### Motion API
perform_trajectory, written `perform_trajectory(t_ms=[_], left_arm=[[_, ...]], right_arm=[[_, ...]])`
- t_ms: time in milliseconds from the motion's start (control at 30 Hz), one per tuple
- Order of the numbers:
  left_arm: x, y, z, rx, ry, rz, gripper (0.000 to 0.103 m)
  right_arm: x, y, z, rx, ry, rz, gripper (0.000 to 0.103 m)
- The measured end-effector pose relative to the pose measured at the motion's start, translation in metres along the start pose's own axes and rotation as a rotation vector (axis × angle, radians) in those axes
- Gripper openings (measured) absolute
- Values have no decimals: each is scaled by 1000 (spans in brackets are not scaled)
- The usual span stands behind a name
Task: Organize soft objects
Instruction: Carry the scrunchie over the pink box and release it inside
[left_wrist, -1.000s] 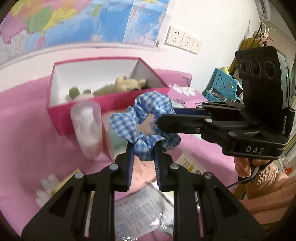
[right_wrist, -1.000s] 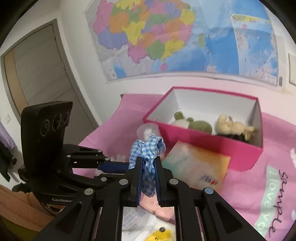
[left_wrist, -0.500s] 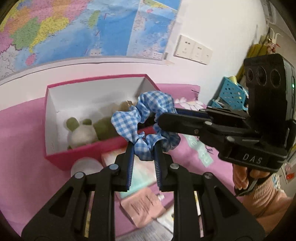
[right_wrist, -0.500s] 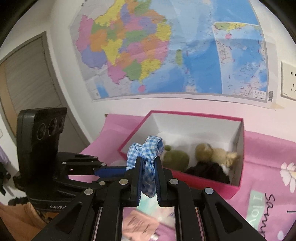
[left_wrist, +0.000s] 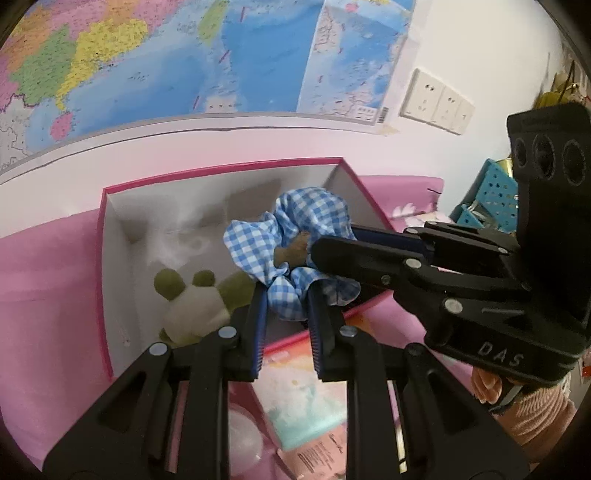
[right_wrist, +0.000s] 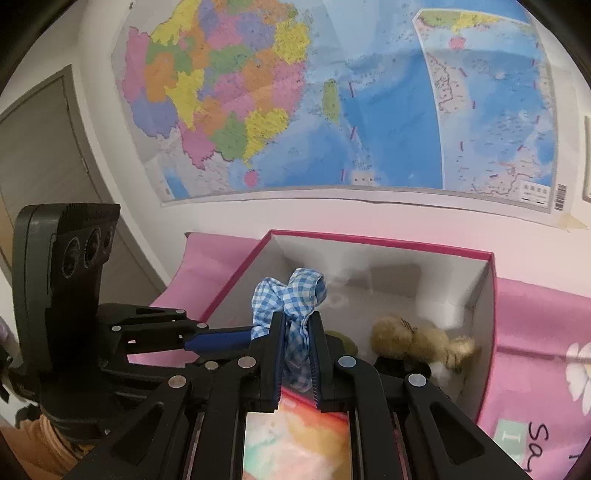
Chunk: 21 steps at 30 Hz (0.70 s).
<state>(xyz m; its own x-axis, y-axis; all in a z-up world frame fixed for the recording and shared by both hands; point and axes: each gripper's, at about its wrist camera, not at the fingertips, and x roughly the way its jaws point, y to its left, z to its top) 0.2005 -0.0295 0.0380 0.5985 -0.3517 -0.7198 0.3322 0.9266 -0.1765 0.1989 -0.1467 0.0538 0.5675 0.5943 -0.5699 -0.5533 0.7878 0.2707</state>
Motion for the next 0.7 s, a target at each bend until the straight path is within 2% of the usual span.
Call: perform_trajectory(t_ms=[233,433,500,633,700], left_arm=[[20,14,12,-15,49,71,23],[27,32,17,-46,73,97,23],[25,40,16,-72,73,104,26],[8,51,9,-97,26,115,32],[-4,57,2,-98,-4,125,33]], right_arm=[[24,-11,7,29,37,-4,12],[53,-21,9,51,92,-55,15],[58,-23,7,57,109,-92,27],[55,-29,-2,62,124,-152,29],[48,-31,-4,66,115,-170,35]])
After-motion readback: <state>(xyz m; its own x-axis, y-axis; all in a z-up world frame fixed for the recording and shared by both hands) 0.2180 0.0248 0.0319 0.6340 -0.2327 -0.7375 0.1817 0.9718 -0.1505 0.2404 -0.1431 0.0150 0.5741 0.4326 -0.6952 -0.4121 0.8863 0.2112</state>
